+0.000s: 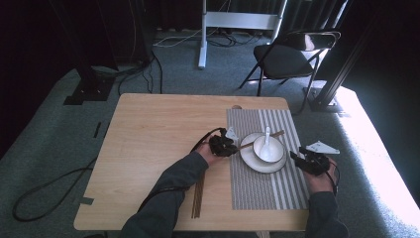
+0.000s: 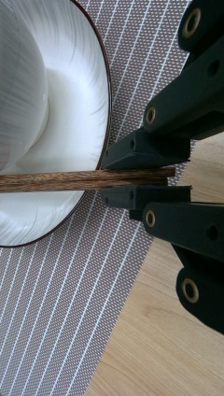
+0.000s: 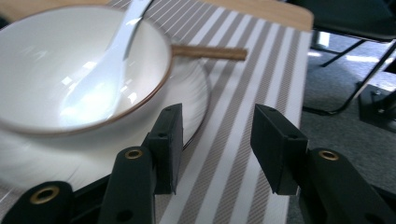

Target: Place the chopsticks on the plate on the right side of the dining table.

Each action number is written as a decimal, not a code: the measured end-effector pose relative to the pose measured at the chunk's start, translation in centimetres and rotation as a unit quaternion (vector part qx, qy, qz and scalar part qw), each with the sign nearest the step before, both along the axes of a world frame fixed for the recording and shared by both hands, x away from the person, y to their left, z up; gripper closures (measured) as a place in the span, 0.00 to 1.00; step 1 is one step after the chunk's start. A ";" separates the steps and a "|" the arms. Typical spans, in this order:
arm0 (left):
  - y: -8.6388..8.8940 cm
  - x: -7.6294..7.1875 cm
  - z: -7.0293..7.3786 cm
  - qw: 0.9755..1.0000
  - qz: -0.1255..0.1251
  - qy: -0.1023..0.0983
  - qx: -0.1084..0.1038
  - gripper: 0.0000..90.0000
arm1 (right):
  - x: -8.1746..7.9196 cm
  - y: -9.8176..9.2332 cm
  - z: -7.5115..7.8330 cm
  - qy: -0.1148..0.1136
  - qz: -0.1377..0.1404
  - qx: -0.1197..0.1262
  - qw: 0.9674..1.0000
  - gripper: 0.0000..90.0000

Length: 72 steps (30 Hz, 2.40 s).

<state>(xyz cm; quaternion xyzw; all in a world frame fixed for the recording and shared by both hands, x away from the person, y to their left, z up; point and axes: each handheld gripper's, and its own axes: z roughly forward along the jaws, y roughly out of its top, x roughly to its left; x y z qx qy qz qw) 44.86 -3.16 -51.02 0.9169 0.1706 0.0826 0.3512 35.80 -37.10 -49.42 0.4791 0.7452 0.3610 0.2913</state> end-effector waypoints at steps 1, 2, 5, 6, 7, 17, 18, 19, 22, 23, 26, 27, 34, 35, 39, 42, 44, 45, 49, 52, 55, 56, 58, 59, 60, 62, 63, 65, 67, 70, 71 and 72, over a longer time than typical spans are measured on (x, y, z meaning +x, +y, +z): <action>0.0 0.0 0.0 1.000 0.000 0.001 0.000 0.90 | 0.4 -0.1 0.1 -0.002 -0.005 -0.001 1.000 0.59; 0.0 0.0 0.0 1.000 0.001 0.001 -0.001 0.90 | 0.8 -0.1 0.2 -0.002 -0.010 0.001 1.000 0.59; -0.2 -0.1 -0.1 1.000 0.002 0.001 -0.001 0.88 | 2.0 0.1 0.2 -0.003 -0.017 0.002 1.000 0.58; -0.2 -0.1 -0.1 1.000 0.003 0.001 -0.001 0.87 | 2.4 0.2 0.2 -0.002 -0.020 0.002 1.000 0.58; -0.2 -0.1 -0.1 1.000 0.004 0.001 -0.002 0.87 | 2.9 0.3 0.1 0.000 -0.022 0.001 1.000 0.58; 0.3 -0.4 -0.3 1.000 0.018 0.003 -0.010 0.79 | 6.4 1.9 -0.1 0.008 -0.038 0.005 0.999 0.57; 0.4 -0.4 -0.3 1.000 0.022 0.004 -0.011 0.79 | 6.7 2.0 -0.2 0.010 -0.039 0.006 0.999 0.57; 0.6 -0.5 -0.4 1.000 0.022 0.002 -0.012 0.78 | 7.0 2.1 -0.2 0.012 -0.041 0.005 0.999 0.56; 0.9 -0.7 -0.4 1.000 0.026 0.002 -0.014 0.76 | 7.8 2.3 -0.3 0.017 -0.046 0.005 0.999 0.55; 1.0 -0.8 -0.4 1.000 0.027 0.000 -0.015 0.76 | 8.0 2.4 -0.3 0.018 -0.048 0.007 0.999 0.55; 1.2 -1.0 -0.4 0.999 0.031 -0.003 -0.014 0.76 | 8.5 2.5 -0.3 0.020 -0.053 0.011 0.998 0.54; 1.2 -1.1 -0.5 0.999 0.033 -0.002 -0.017 0.76 | 8.7 2.5 -0.3 0.022 -0.054 0.014 0.998 0.54; 1.4 -1.7 -0.6 0.999 0.038 -0.012 -0.013 0.75 | 9.8 3.1 -0.8 0.025 -0.065 0.017 0.997 0.53; 1.4 -1.7 -0.6 0.999 0.041 -0.012 -0.015 0.75 | 10.0 3.1 -0.8 0.026 -0.066 0.020 0.997 0.53; 1.6 -1.9 -0.7 0.999 0.047 -0.017 -0.014 0.75 | 10.6 3.5 -0.8 0.031 -0.067 0.017 0.997 0.51; 1.7 -2.0 -0.8 0.998 0.053 -0.018 -0.018 0.75 | 10.9 3.7 -0.7 0.033 -0.069 0.020 0.997 0.51; 1.8 -2.0 -0.8 0.998 0.054 -0.020 -0.017 0.75 | 11.2 3.8 -0.6 0.033 -0.072 0.022 0.997 0.51; 1.8 -2.0 -0.7 0.998 0.056 -0.021 -0.018 0.75 | 11.3 3.8 -0.6 0.035 -0.072 0.021 0.997 0.51; 1.8 -2.0 -0.5 0.998 0.058 -0.024 -0.018 0.76 | 11.7 4.0 -0.7 0.044 -0.072 0.014 0.996 0.51; 1.7 -2.0 -0.4 0.998 0.058 -0.028 -0.014 0.77 | 12.0 4.2 -0.8 0.051 -0.074 0.010 0.996 0.51; 1.6 -2.0 -0.4 0.998 0.058 -0.028 -0.011 0.78 | 12.2 4.2 -1.1 0.057 -0.075 0.007 0.996 0.51; 1.6 -2.1 -0.4 0.998 0.056 -0.030 -0.009 0.78 | 12.2 4.3 -1.1 0.059 -0.076 0.007 0.995 0.51; 1.4 -2.2 -0.4 0.998 0.051 -0.033 -0.003 0.78 | 12.2 4.3 -1.2 0.060 -0.073 0.002 0.996 0.51; 1.4 -2.2 -0.5 0.998 0.048 -0.035 0.002 0.78 | 12.3 4.4 -1.2 0.061 -0.071 -0.001 0.996 0.51; 1.3 -2.2 -0.5 0.998 0.046 -0.036 0.004 0.79 | 12.3 4.4 -1.3 0.062 -0.070 -0.004 0.996 0.51; 1.2 -2.2 -0.6 0.998 0.044 -0.039 0.010 0.80 | 12.3 4.4 -1.3 0.065 -0.068 -0.009 0.996 0.51; 1.1 -2.2 -0.6 0.998 0.044 -0.040 0.013 0.81 | 12.3 4.4 -1.3 0.065 -0.066 -0.010 0.996 0.51; 1.0 -2.2 -0.7 0.998 0.046 -0.041 0.017 0.82 | 12.3 4.4 -1.3 0.066 -0.065 -0.009 0.996 0.51; 0.9 -2.1 -0.6 0.998 0.050 -0.042 0.019 0.84 | 12.3 4.4 -1.3 0.068 -0.064 -0.010 0.996 0.51; 0.7 -2.0 -0.5 0.997 0.054 -0.047 0.024 0.85 | 12.3 4.4 -1.2 0.069 -0.063 -0.014 0.996 0.51; 0.7 -1.9 -0.4 0.997 0.054 -0.050 0.027 0.86 | 12.3 4.3 -1.2 0.070 -0.062 -0.016 0.995 0.51; 0.6 -1.8 -0.4 0.997 0.056 -0.051 0.029 0.86 | 12.2 4.3 -1.2 0.070 -0.062 -0.018 0.995 0.51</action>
